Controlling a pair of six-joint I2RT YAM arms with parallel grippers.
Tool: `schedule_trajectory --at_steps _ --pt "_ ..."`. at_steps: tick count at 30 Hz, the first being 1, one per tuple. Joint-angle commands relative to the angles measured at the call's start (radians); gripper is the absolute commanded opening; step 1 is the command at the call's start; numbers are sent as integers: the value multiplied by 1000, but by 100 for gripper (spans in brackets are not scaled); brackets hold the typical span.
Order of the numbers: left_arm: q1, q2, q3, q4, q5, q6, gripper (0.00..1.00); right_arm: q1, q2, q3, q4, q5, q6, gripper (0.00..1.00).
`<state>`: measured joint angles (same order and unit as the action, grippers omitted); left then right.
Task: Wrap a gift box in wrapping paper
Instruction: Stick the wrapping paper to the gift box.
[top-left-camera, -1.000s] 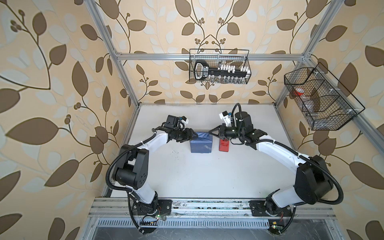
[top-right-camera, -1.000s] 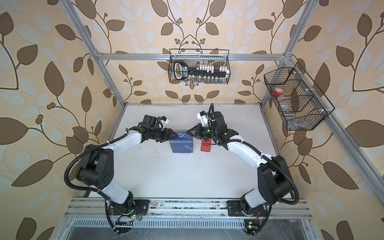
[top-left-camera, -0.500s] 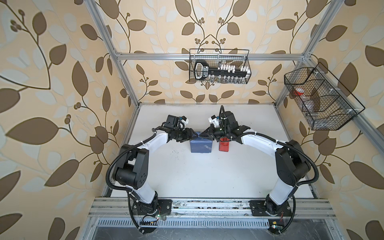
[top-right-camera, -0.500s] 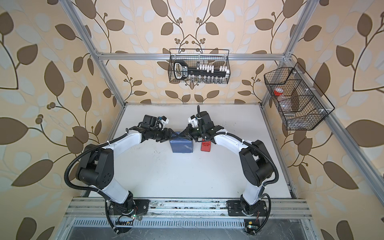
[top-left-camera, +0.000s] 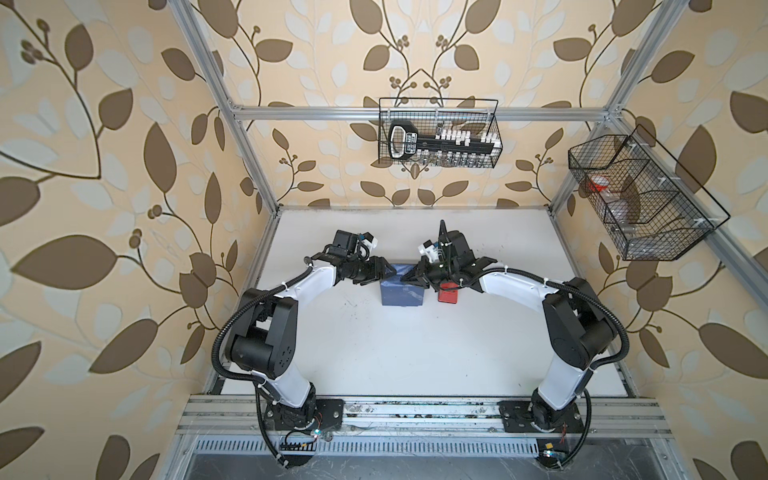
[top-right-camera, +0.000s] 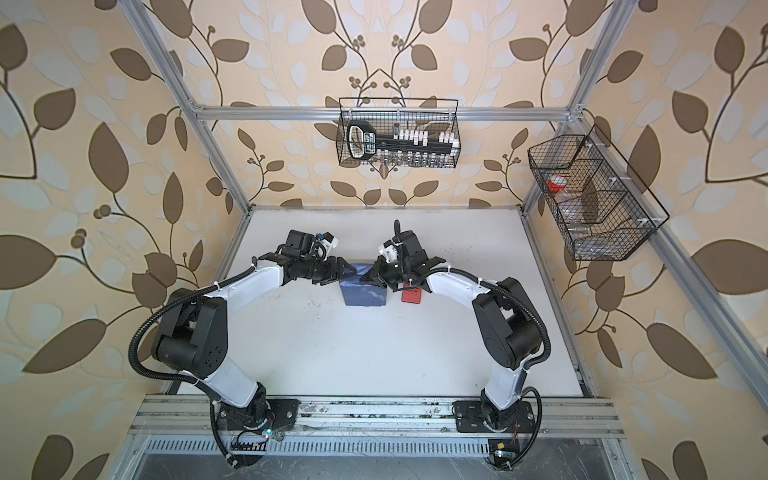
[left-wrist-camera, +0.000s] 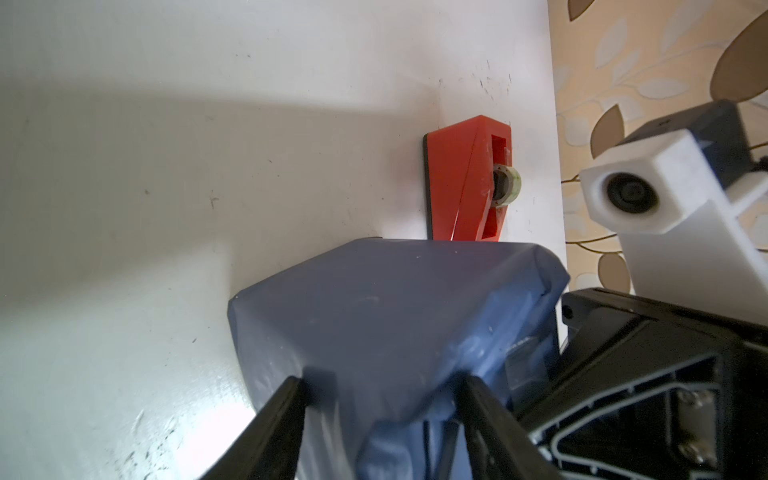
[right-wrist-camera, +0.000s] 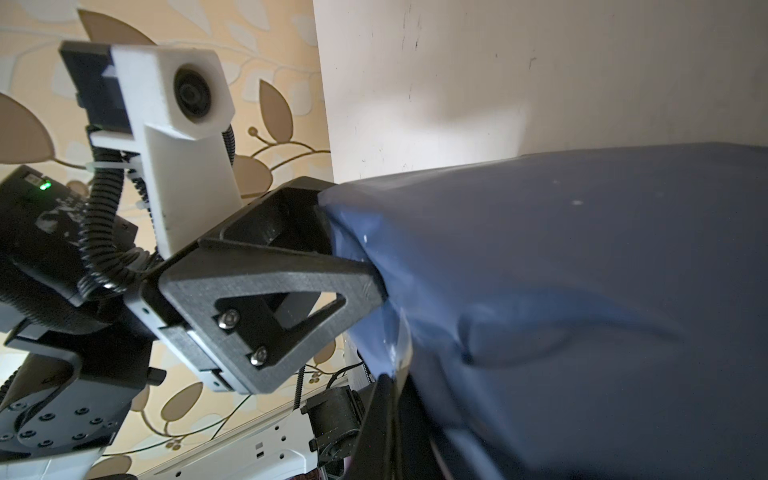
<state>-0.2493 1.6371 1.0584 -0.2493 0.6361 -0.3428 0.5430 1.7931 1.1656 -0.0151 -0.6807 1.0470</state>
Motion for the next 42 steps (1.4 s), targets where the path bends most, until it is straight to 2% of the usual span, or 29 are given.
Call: schedule_trajectory --at_steps 1,9,12,14,16,19,21,30,37,42 --pt "-5 22 -23 -143 -98 36 62 -7 35 -65 -126 78 10 0" --pt "9 -30 74 -242 -64 139 73 -30 80 -66 -151 87 32 0" --pt "27 -52 162 -322 -53 187 72 -34 89 -45 -175 88 30 0" --pt "28 -55 228 -370 -12 232 58 -35 91 -31 -194 90 25 0" --pt "24 -53 276 -384 43 248 33 -38 96 -23 -200 91 28 0" --pt "1 -32 308 -378 100 275 6 -40 104 -14 -205 85 30 0" --pt "-16 -15 307 -355 131 262 0 -40 109 -9 -207 81 31 0" --pt "-116 42 310 -311 254 252 0 -44 111 -4 -207 79 38 0" --pt "-119 52 255 -329 134 264 0 -51 124 -4 -209 53 75 0" --pt "-99 60 286 -320 108 258 0 -63 137 16 -259 27 82 0"
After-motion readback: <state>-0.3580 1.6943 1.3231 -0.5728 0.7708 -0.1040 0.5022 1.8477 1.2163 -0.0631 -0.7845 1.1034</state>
